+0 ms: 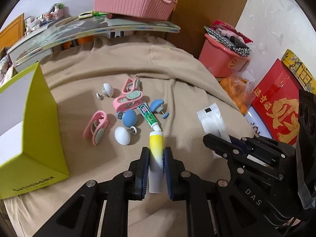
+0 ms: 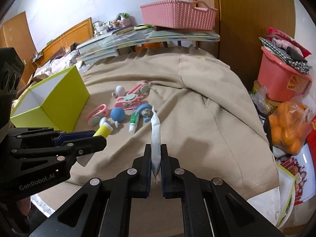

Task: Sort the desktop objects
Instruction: 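Carry the white tube and lipstick stick toward the lime-green box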

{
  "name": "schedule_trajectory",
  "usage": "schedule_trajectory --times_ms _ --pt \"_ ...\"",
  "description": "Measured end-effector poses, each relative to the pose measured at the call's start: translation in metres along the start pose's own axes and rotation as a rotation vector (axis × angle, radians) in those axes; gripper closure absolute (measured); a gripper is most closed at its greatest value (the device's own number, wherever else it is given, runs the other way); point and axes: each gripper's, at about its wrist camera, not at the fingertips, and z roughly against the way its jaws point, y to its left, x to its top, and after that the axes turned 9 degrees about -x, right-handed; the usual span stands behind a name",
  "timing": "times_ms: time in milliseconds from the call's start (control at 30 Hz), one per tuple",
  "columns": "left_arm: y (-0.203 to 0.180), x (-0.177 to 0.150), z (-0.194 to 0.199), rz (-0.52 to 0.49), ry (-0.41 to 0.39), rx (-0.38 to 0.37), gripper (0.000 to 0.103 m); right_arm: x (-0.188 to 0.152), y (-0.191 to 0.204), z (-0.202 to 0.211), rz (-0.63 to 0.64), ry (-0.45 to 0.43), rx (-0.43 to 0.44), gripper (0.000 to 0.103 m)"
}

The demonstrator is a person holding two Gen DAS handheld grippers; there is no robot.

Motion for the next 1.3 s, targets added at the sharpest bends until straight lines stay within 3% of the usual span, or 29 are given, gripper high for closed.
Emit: schedule_trajectory --times_ms 467,1300 --pt "-0.002 -0.007 0.041 -0.003 -0.082 0.015 0.087 0.005 0.026 0.030 0.051 -0.054 0.054 0.095" --pt "0.014 -0.031 0.092 0.031 -0.162 0.127 0.087 0.004 0.075 0.065 0.161 -0.101 0.095 0.095"
